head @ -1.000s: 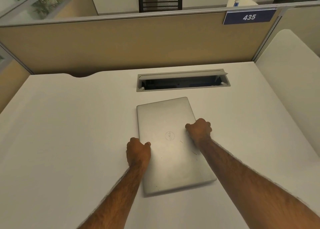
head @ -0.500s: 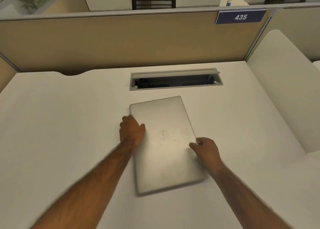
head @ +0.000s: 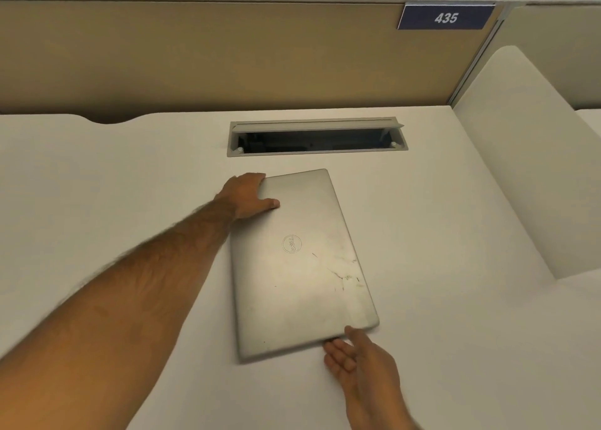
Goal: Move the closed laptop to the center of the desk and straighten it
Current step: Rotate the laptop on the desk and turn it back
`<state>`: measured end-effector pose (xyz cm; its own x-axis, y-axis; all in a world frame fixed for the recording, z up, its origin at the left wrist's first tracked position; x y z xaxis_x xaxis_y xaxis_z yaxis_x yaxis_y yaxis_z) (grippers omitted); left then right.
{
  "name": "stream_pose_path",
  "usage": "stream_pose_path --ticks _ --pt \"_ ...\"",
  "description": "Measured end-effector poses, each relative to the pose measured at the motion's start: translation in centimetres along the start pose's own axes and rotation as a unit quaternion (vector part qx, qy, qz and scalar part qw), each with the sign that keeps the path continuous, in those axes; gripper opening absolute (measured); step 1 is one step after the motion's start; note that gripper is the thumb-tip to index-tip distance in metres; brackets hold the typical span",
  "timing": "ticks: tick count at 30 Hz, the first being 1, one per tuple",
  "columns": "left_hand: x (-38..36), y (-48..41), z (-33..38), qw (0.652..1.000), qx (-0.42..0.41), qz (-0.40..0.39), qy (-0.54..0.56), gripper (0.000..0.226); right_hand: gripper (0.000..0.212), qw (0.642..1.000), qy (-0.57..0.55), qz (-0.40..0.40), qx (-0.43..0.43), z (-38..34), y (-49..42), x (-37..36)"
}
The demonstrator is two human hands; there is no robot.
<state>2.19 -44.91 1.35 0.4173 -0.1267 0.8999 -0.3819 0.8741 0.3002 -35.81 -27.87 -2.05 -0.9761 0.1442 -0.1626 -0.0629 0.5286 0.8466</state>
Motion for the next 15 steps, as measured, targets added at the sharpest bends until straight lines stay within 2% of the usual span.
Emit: stream_pose_path --ticks 7,11,15 --pt "-0.4 -1.2 0.2 0.999 0.009 -0.006 0.034 0.079 0.019 0.997 -0.067 0.028 -0.033 1.3 0.0 0.0" --pt "-0.2 -2.0 0.0 0.999 0.024 -0.010 0.042 0.068 0.021 0.996 -0.067 0.041 -0.037 1.3 -0.3 0.3" --pt "-0.1 -2.2 -0.7 0.998 0.037 -0.010 0.057 0.067 0.022 0.997 -0.054 0.046 -0.025 1.1 -0.3 0.3"
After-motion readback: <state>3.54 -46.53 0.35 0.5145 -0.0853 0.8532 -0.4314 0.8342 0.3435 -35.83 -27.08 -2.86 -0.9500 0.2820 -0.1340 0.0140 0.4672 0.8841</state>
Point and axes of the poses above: each hand's wrist, its own y-axis away from the middle knuckle, its own x-axis out of the back of the hand, z = x × y, the point moved 10 cm from there along -y, towards the middle knuckle
